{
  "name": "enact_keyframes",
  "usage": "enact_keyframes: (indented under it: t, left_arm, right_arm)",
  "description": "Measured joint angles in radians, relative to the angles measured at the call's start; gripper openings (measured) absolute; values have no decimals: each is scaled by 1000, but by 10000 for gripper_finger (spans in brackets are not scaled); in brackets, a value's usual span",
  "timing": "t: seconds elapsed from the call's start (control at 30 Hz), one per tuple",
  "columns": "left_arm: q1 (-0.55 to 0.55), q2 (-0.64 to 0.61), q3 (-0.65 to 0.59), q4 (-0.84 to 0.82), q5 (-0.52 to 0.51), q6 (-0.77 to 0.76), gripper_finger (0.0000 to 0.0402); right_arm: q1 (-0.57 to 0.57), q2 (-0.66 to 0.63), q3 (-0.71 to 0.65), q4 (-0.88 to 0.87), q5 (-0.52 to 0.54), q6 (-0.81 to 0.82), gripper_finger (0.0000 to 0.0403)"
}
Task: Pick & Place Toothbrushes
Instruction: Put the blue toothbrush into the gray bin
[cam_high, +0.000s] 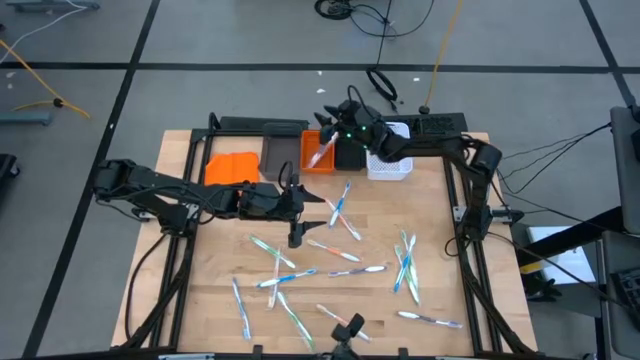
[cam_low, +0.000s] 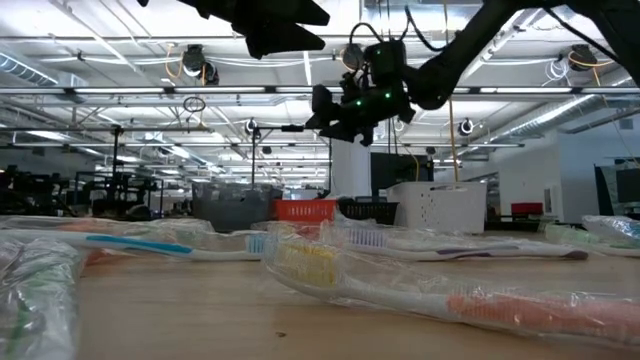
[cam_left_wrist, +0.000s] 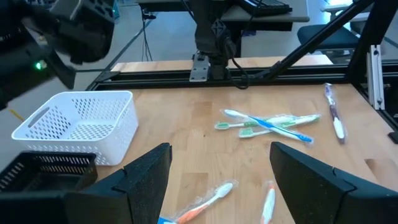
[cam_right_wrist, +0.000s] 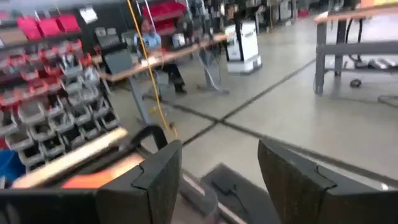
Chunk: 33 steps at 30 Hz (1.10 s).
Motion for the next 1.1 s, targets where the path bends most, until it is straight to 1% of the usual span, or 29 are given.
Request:
enact_keyframes:
  t: [0.2,0.33,0.4,0.53,0.6,0.67,0.8,1.1]
  left_arm:
    - [0,0,0,-1,-3,0,273]
    - [0,0,0,-3,-3,-1,273]
    - [0,0,0,-5,-3,-1,273]
    - [0,0,0,-5,-3,-2,273]
    - [0,0,0,-5,-3,-2,273]
    - [0,0,0,-7,-3,-2,273]
    - [0,0,0,-11,-3,-2,273]
    - [0,0,0,-23,-2,-2,273]
  right_arm:
    - [12,-61,1,-155,-5,-45,206]
    - [41,-90,-1,-246,-7,-62,206]
    - [57,-111,-1,-323,-8,-86,206]
    - [104,-117,-1,-431,-10,-126,205]
    - [125,-133,-2,-496,-36,-128,206]
    - [148,-140,0,-520,-59,-131,205]
    - [196,-145,-3,-640,-61,-170,205]
    - [297,-151,-2,-842,-62,-256,206]
